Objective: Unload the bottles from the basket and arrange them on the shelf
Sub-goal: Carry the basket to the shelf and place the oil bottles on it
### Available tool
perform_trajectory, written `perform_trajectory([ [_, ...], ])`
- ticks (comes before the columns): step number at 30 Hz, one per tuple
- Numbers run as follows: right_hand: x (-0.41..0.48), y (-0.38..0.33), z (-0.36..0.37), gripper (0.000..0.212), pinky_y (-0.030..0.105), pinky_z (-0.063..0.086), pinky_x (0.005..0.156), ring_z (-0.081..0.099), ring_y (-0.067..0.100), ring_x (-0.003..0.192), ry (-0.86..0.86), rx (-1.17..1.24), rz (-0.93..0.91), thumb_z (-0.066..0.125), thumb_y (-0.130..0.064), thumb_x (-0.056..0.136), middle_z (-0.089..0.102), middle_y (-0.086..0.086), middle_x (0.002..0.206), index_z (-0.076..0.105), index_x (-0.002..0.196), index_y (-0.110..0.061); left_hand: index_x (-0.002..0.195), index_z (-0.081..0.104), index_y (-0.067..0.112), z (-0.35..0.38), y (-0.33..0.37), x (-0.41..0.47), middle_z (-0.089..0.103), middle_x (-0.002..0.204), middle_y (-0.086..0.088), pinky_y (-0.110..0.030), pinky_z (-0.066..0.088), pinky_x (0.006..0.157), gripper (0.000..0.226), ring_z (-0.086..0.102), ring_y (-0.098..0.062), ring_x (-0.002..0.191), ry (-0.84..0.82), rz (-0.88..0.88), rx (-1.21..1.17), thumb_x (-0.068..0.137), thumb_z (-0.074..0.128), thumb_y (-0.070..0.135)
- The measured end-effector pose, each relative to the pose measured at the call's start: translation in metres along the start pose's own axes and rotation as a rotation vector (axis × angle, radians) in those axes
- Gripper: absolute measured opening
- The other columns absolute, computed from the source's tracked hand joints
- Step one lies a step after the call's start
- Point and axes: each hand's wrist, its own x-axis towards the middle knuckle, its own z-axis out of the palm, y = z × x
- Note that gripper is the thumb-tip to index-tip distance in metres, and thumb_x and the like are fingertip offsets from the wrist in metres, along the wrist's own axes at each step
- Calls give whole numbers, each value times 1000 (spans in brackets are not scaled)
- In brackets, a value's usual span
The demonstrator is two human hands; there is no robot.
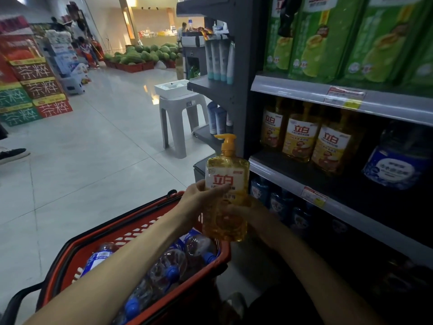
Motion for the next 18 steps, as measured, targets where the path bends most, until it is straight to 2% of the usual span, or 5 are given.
perform_trajectory([
  [4, -1, 6, -22, 33, 40, 59, 91, 72, 13, 102, 248, -86, 40, 83, -36, 79, 75, -8, 105, 69, 108, -32, 126, 61, 14, 21, 1, 18, 74, 117, -6, -45, 58, 96, 70, 73, -23, 107, 49, 73, 47, 67, 87, 39],
  [7, -2, 0, -42, 38, 20, 52, 74, 67, 13, 105, 325, -102, 43, 82, -19, 85, 70, -8, 108, 64, 119, -17, 126, 58, 17, 43, 6, 32, 72, 118, -3, -25, 60, 78, 70, 74, -13, 100, 52, 117, 88, 64, 85, 36],
  [10, 4, -16, -58, 41, 29, 52, 87, 62, 22, 121, 351, -141, 83, 77, -15, 89, 68, 4, 126, 63, 127, -15, 125, 56, 20, 60, 11, 50, 70, 116, -1, -16, 57, 68, 60, 72, -8, 95, 55, 142, 122, 73, 86, 25],
  [14, 24, -29, -70, 56, 48, 51, 104, 60, 28, 124, 438, -346, 116, 82, -37, 83, 64, 4, 133, 58, 132, -25, 131, 53, 19, 81, 19, 73, 68, 117, 1, -15, 56, 66, 65, 70, -9, 98, 69, 181, 90, 75, 87, 20],
  [18, 37, -25, -95, 56, 38, 51, 96, 61, 27, 123, 611, -130, 98, 88, -22, 77, 68, 4, 126, 63, 127, -17, 125, 52, 22, 107, 26, 97, 67, 116, 1, -24, 60, 73, 67, 69, -11, 102, 94, 259, 123, 71, 91, 18],
])
